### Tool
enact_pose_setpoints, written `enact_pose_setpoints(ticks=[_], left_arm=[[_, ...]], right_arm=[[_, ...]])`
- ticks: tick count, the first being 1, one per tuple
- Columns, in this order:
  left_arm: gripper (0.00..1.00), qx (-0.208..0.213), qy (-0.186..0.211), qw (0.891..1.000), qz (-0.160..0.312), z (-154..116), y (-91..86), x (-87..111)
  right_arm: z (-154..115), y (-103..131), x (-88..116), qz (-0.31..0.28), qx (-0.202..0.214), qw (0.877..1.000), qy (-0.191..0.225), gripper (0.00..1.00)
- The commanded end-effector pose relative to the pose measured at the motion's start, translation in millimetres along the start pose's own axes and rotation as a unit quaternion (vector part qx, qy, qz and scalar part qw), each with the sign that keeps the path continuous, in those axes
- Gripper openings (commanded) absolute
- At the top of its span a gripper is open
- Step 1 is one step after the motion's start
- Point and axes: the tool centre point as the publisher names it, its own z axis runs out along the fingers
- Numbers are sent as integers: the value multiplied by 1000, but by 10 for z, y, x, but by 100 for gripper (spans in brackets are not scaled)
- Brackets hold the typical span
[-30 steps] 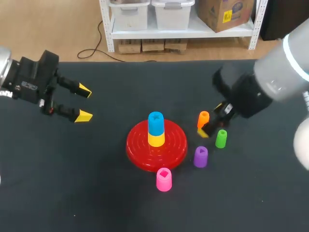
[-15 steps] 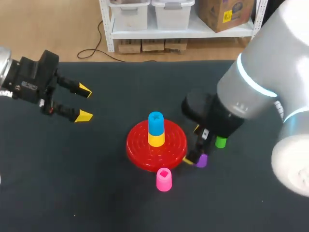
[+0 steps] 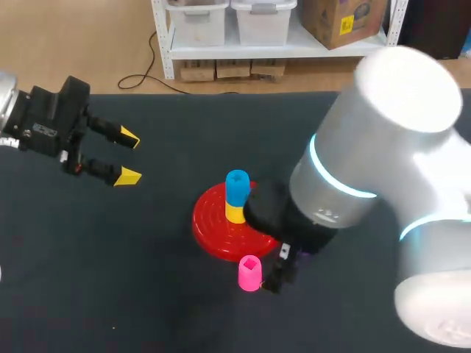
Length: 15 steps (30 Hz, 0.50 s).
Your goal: Pick up and stack the cylinders on the red base in this order: pink,purple,orange,green
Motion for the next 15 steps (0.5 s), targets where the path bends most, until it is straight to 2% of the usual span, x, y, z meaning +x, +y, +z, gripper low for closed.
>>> enact_pose_setpoints(ticks=[1,4,7,15], left_arm=[[100,-1,-2,1000,1,-1,-3,13],[100,-1,-2,1000,1,-1,-3,13],[100,-1,-2,1000,1,-1,-3,13],[100,-1,-2,1000,1,-1,-3,13]], right_arm=[[142,20,-128,1,7,1000,7,100],[169,36,-170,-5,7,1000,3,100],[133,31,-216,1,-19,1000,-15,100],[133,31,-216,1,-19,1000,-15,100]])
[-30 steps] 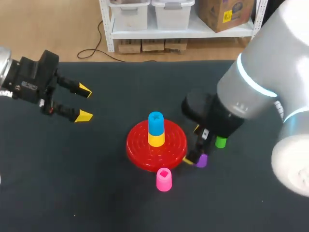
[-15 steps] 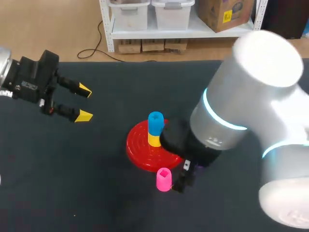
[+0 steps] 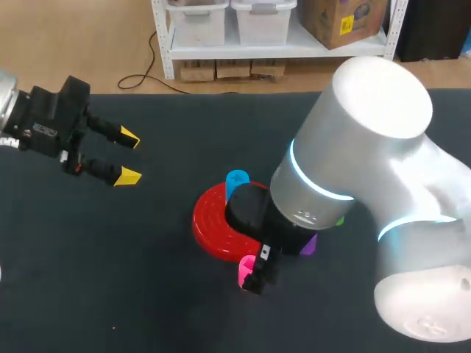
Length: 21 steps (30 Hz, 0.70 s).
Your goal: Pick up and stack the cylinders on the red base in this order: pink,purple,orange,green
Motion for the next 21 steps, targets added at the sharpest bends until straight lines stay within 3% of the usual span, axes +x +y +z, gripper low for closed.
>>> enact_pose_setpoints(ticks=[1,11,21], left_arm=[[100,-1,-2,1000,1,-1,-3,14],[100,-1,-2,1000,1,-1,-3,14],[100,-1,-2,1000,1,-1,-3,14]], right_arm=[[-30,-6,-4,0,-3,1000,1,100],[-30,-6,-4,0,-3,1000,1,100],[107,-8,-164,-6,43,996,74,100]])
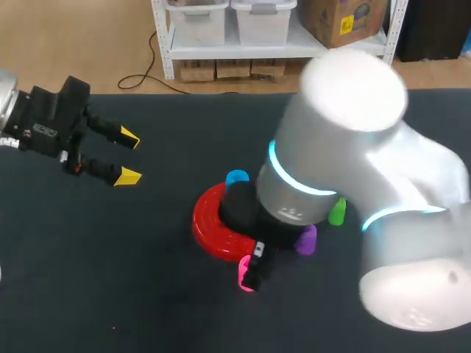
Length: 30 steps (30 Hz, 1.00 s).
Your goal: Pick up and stack the cylinders on the red base in this order: pink,purple,orange,green
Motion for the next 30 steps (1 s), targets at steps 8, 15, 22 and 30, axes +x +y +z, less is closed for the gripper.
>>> enact_pose_setpoints(ticks=[8,15,22,30], left_arm=[[100,-1,-2,1000,1,-1,-2,14],[100,-1,-2,1000,1,-1,-2,14],[100,-1,-2,1000,1,-1,-2,14],[100,-1,-2,1000,1,-1,-2,14]], right_arm=[[153,55,-116,2,10,998,60,100],[159,-1,-44,9,2,997,70,100],[130,-19,-18,16,-5,998,67,100],[147,21,-14,15,-18,997,69,72]])
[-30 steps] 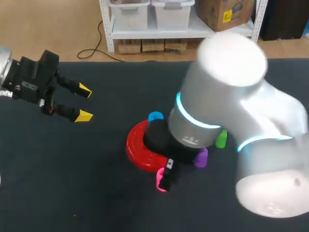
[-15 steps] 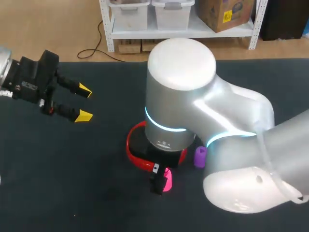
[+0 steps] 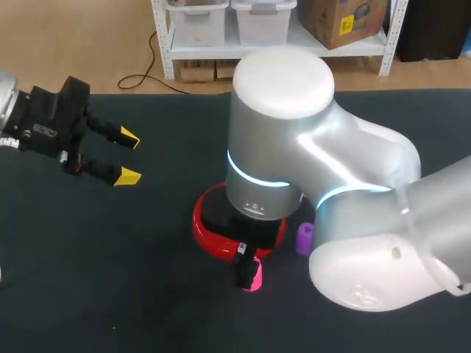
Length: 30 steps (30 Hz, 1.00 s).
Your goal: Pick up and stack the cylinders on the red base in this order: pink,purple,orange,green
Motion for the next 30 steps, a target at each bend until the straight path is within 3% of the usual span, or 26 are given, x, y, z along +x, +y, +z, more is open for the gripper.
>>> enact_pose_setpoints(ticks=[1,5,10,21,24,26,27,30], left_arm=[[100,-1,-2,1000,1,0,-3,13],[100,-1,-2,1000,1,0,-3,13],[100,-1,-2,1000,1,0,-3,13],[100,-1,-2,1000,1,0,-3,13],[100,-1,-2,1000,1,0,-3,13],[100,-1,-2,1000,1,0,-3,13],[100,-1,-2,1000,1,0,-3,13],[100,-1,-2,1000,1,0,-3,13]], right_arm=[[-4,14,-19,-2,-1,1000,1,68],[-14,27,-54,-3,0,1000,1,63],[-13,18,-66,-3,0,1000,2,47],[34,22,-30,-5,1,1000,10,43],[25,19,-46,-1,2,1000,9,30],[-12,-1,-64,10,9,1000,12,7],[-38,-15,-72,12,9,1000,13,1],[-181,-42,-94,17,14,1000,11,0]])
